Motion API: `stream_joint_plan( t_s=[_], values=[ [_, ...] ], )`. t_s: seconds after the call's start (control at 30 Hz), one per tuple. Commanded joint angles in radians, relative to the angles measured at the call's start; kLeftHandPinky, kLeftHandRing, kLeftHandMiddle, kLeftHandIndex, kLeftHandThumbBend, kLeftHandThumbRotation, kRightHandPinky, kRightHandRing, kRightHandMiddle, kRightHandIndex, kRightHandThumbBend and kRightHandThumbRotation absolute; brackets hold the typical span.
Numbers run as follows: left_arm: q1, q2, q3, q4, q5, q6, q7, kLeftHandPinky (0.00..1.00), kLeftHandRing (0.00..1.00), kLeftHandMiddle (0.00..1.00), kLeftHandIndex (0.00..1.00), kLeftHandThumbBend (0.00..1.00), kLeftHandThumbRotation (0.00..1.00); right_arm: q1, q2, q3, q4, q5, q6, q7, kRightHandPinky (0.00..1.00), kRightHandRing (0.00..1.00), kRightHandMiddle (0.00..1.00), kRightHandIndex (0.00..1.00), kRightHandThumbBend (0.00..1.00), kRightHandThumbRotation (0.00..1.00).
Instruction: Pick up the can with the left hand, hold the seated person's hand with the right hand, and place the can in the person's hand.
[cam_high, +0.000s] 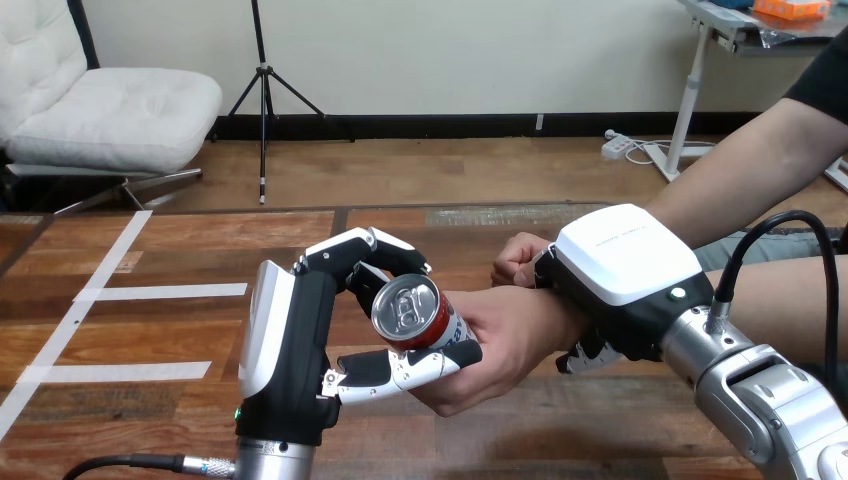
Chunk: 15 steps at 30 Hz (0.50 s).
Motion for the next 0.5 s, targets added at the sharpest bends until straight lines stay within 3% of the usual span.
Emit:
stream_joint_plan(
  t_s=[0.0, 0.3, 0.47],
  values=[
    [-0.045, -0.022, -0.029, -0.035, -0.005, -0.018, -0.004, 0.28, 0.34, 0.41, 0.43, 0.78, 0.01, -0.079, 0.007, -0.025, 0.029, -0.005, 0.015, -0.036, 0.23, 0.28, 0.35, 0.44, 0.74, 0.0],
    [-0.038, -0.015, -0.026, -0.052, 0.004, 0.01, -0.014, 0.28, 0.35, 0.42, 0.43, 0.77, 0.03, -0.078, 0.005, -0.024, 0.03, -0.011, 0.016, -0.034, 0.22, 0.27, 0.33, 0.42, 0.73, 0.0],
    [-0.024, 0.006, -0.026, -0.1, 0.037, 0.086, -0.059, 0.31, 0.4, 0.47, 0.48, 0.78, 0.09, -0.079, 0.0, -0.021, 0.018, -0.018, 0.032, 0.009, 0.28, 0.34, 0.41, 0.49, 0.74, 0.0]
  ],
)
